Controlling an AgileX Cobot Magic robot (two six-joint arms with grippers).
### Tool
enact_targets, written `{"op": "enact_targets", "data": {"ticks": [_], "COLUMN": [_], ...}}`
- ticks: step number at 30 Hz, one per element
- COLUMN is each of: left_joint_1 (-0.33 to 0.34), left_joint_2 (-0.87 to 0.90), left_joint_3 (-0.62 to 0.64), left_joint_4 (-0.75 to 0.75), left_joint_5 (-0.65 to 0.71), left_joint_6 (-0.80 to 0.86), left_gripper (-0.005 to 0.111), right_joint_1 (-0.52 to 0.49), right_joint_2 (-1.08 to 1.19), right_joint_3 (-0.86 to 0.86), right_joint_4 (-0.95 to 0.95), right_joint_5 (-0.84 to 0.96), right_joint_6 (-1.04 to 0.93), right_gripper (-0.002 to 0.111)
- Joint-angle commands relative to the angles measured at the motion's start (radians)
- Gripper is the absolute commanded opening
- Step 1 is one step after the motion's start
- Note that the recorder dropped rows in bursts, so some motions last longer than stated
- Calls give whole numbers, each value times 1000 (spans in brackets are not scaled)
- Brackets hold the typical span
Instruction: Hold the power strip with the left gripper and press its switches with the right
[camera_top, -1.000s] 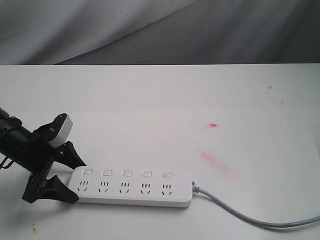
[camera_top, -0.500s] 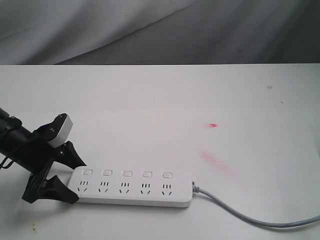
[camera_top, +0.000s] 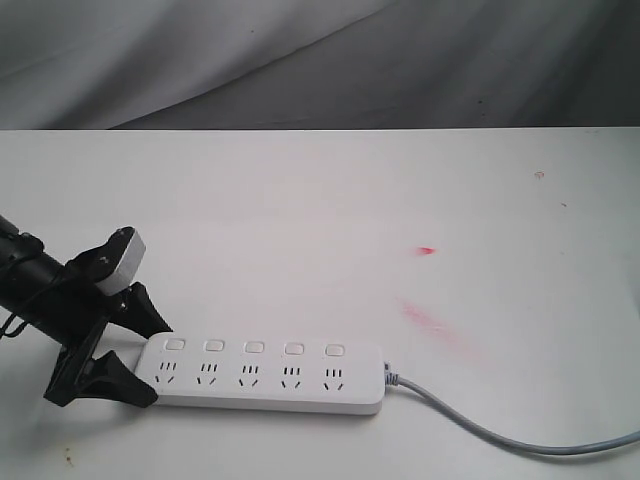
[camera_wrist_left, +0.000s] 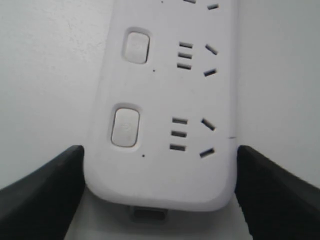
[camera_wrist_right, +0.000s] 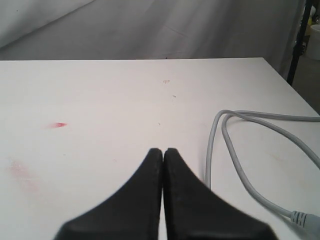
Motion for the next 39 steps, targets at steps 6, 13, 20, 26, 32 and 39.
{"op": "enact_targets", "data": {"ticks": [6,13,20,26,32,39], "left_joint_1": [-7,-7,-7,-7,-7,-2], "left_joint_2": [9,9,9,9,9,-144], "left_joint_3": [5,5,5,5,3,3], "left_joint_4": [64,64,64,38,-39,-90], "left_joint_5": [-48,-48,-48,-48,-48,-48], "left_joint_6": [-2,-2,-2,-2,-54,-195], "left_gripper": [56,56,56,58,105,104], "right_joint_1": [-7,-7,-7,-7,-7,-7], "right_joint_2": [-6,-6,-6,-6,-6,-6], "right_joint_3": [3,3,3,3,3,3], "right_joint_4": [-12,-12,-12,-4,-4,-4], "right_joint_5": [-1,-1,-1,-1,-1,-1], "right_joint_6": [3,3,3,3,3,3], "right_gripper": [0,0,0,0,0,0]}}
